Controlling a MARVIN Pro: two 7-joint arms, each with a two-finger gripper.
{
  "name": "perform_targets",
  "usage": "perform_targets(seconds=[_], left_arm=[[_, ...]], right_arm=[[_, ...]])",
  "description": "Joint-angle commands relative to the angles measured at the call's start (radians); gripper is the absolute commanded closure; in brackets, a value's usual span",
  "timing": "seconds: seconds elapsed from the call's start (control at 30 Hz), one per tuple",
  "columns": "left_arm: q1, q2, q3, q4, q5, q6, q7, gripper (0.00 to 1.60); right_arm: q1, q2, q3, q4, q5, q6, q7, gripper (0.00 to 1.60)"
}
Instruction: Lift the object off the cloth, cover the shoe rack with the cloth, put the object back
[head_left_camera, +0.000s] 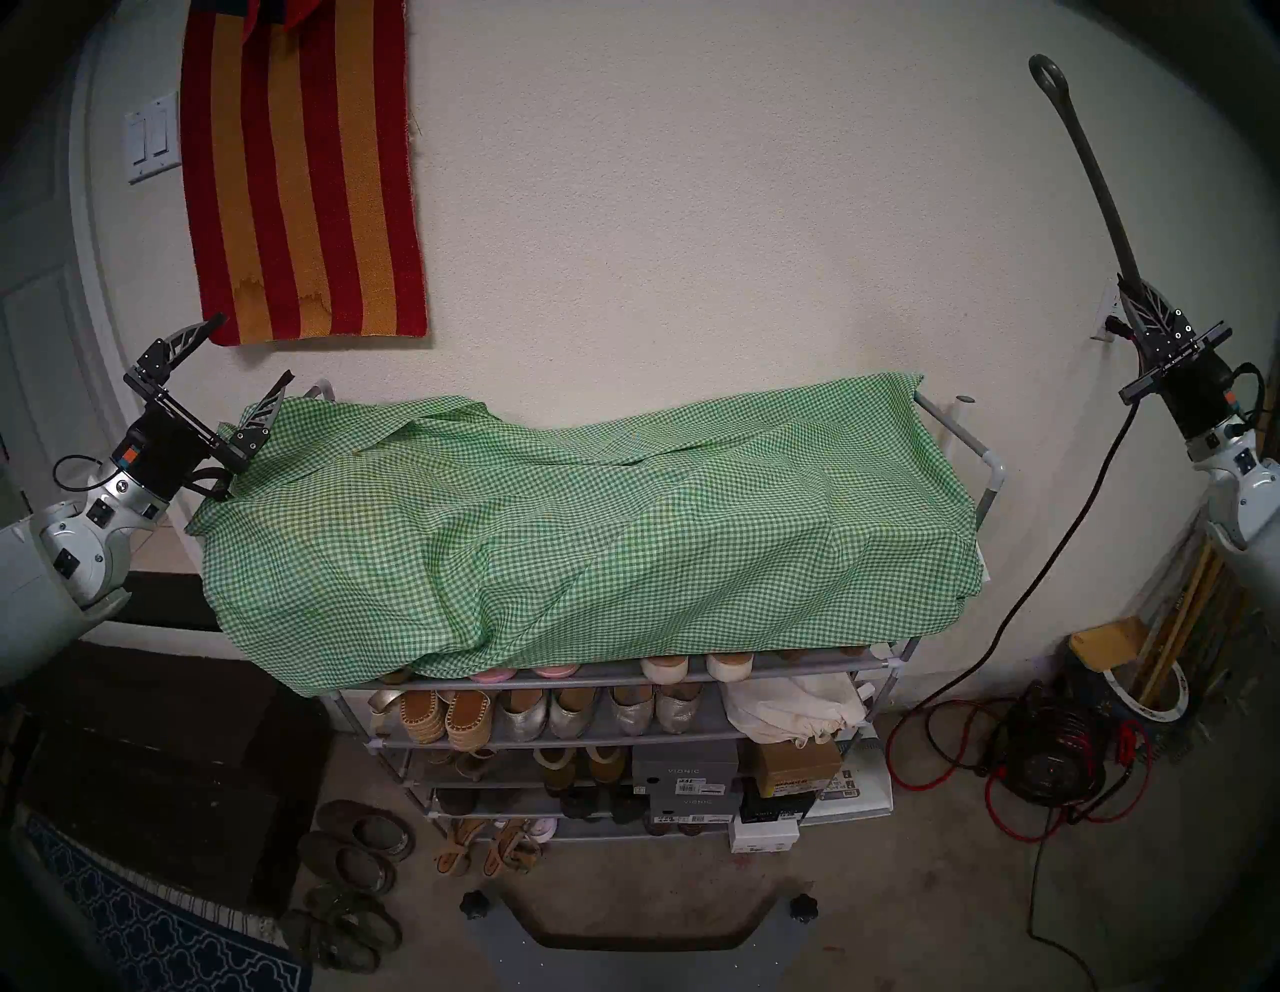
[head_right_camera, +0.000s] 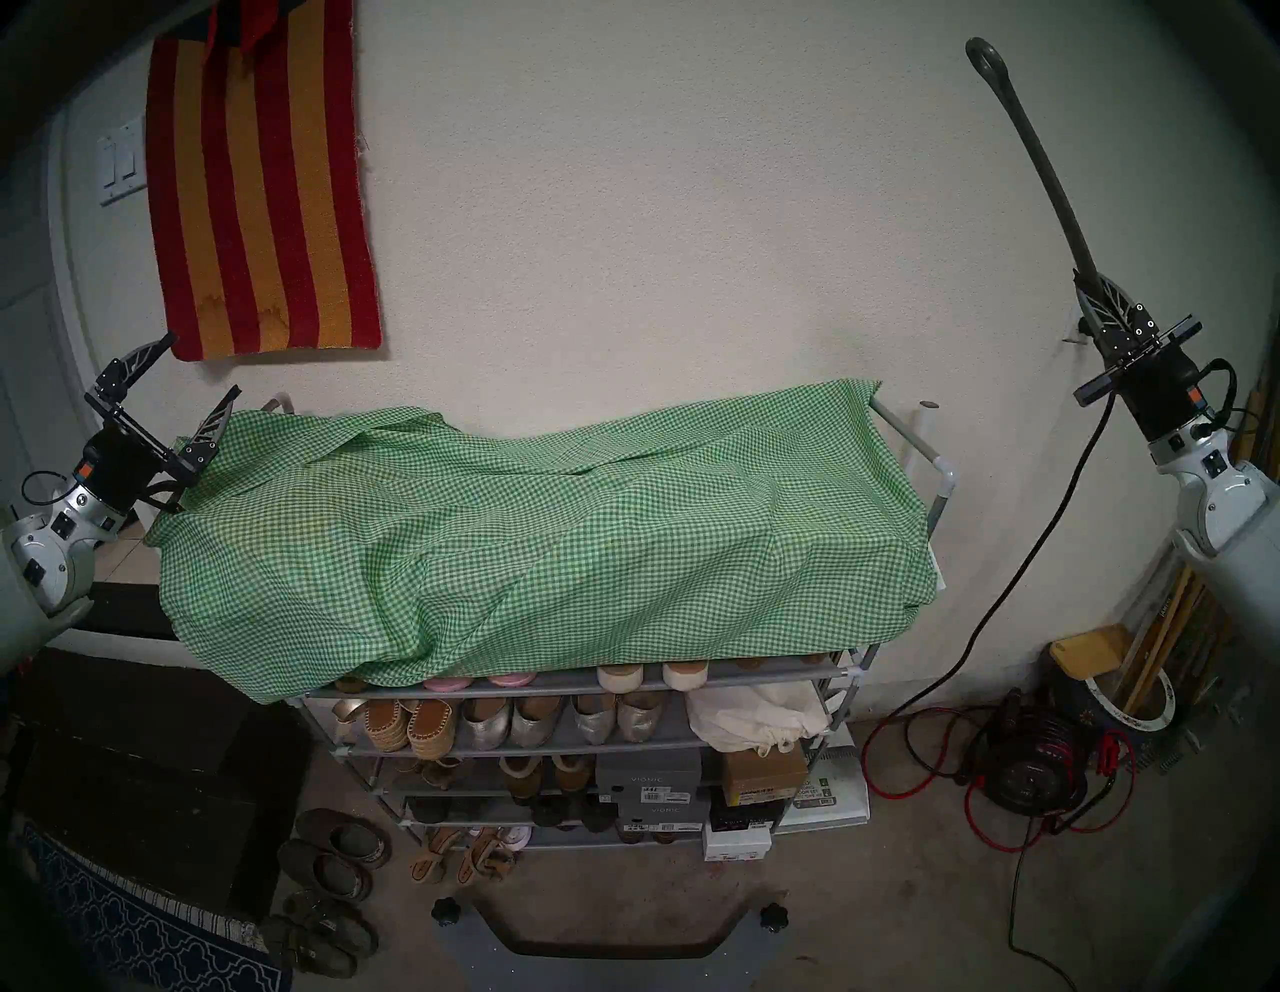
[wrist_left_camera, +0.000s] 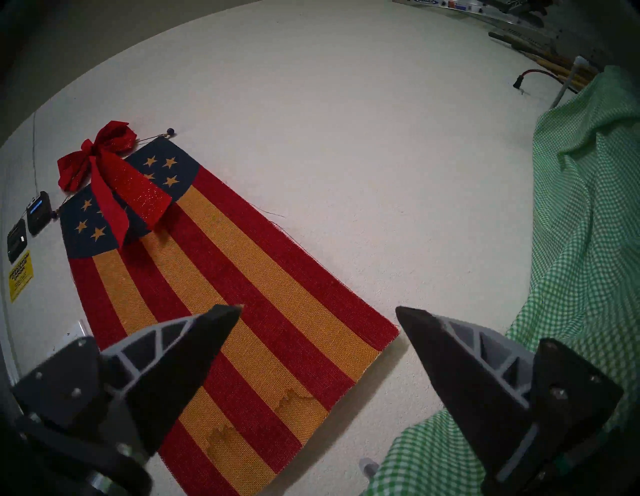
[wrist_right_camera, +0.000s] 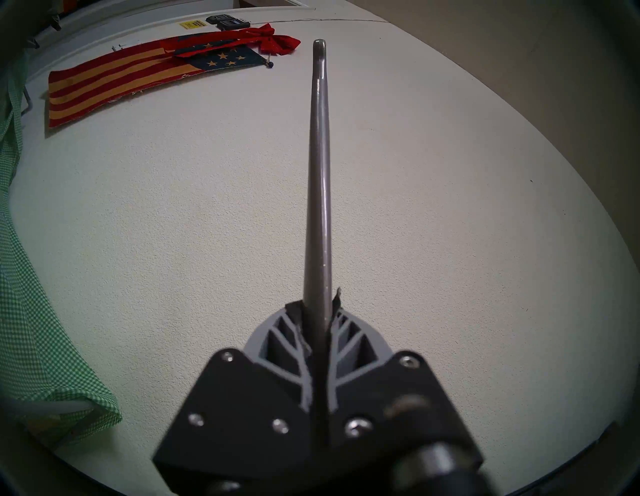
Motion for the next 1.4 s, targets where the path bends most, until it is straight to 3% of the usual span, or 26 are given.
perform_targets(seconds=[0.0,0.3,0.73,1.27,1.33,1.37], left_arm=[[0.0,0.001,-0.016,0.012,0.037,0.001,-0.039,0.0],[0.003,0.001,-0.015,0.023,0.058,0.001,-0.064,0.0],[0.036,0.001,0.003,0.082,0.145,0.001,-0.179,0.0],[-0.012,0.001,-0.082,0.205,0.178,0.001,-0.247,0.0],[-0.016,0.001,-0.087,0.21,0.178,0.001,-0.25,0.06],[-0.019,0.0,-0.092,0.213,0.179,0.001,-0.257,0.31]], right_arm=[[-0.002,0.004,0.011,0.001,-0.004,0.001,-0.01,1.6],[-0.004,0.004,0.014,0.001,-0.007,0.001,-0.014,1.6],[-0.013,0.004,0.023,-0.001,-0.021,0.001,-0.027,1.6],[-0.027,0.004,0.035,-0.003,-0.038,0.001,-0.047,1.6],[-0.028,0.004,0.036,-0.003,-0.039,0.001,-0.048,1.6],[-0.029,0.004,0.037,-0.003,-0.04,0.001,-0.049,1.6]])
